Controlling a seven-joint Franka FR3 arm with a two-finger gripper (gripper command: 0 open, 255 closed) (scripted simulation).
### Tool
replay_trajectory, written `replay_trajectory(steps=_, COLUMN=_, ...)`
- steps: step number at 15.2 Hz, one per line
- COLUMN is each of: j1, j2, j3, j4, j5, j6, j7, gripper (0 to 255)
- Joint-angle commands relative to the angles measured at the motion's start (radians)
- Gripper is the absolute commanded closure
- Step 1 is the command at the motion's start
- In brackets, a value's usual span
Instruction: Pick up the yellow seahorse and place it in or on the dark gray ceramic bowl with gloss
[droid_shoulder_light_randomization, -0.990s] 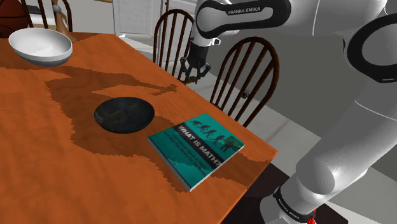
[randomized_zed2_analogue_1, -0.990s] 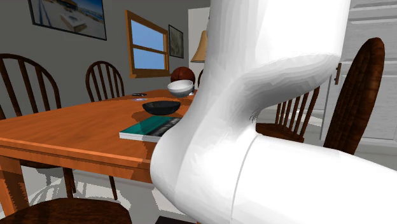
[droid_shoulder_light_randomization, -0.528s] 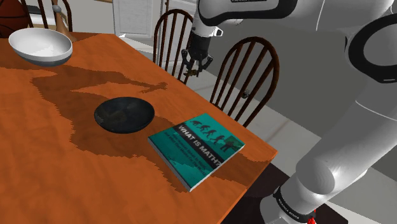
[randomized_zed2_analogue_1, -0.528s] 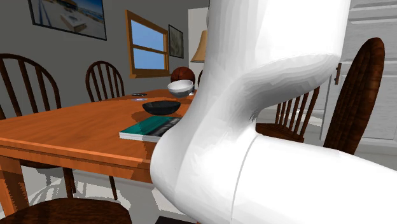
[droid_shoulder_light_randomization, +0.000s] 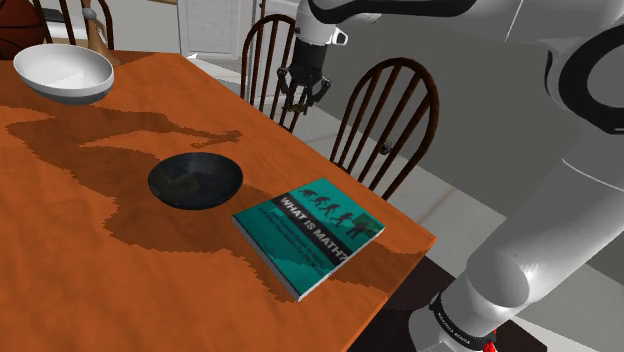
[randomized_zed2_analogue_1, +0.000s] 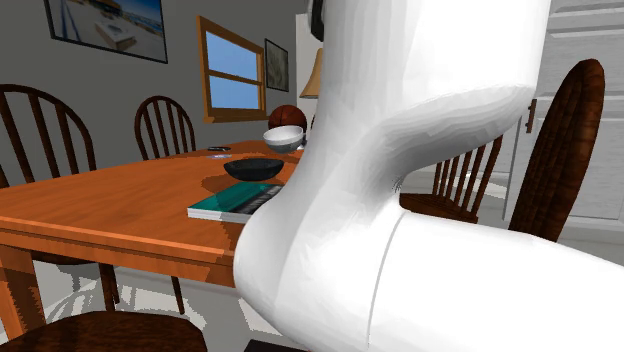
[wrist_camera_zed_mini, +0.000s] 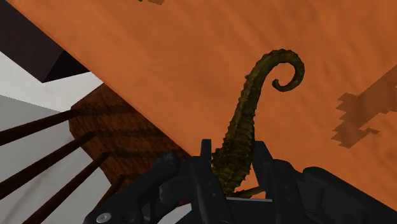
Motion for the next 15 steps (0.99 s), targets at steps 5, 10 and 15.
replay_trajectory(steps=5, j1=0.072, j2=-0.002, j3=0.063, j4=0.001, j5=-0.006, j6=-0.01, j7=0.137, gripper=255)
replay_trajectory(steps=10, j1=0.14, j2=0.024, j3=0.118, j4=0.032, j5=-0.025, j6=-0.025, j7=0.261, gripper=255)
replay_trajectory(steps=15, j1=0.219, j2=0.081, j3=0.171, j4=0.096, j5=-0.065, j6=-0.05, j7=0.394, gripper=255)
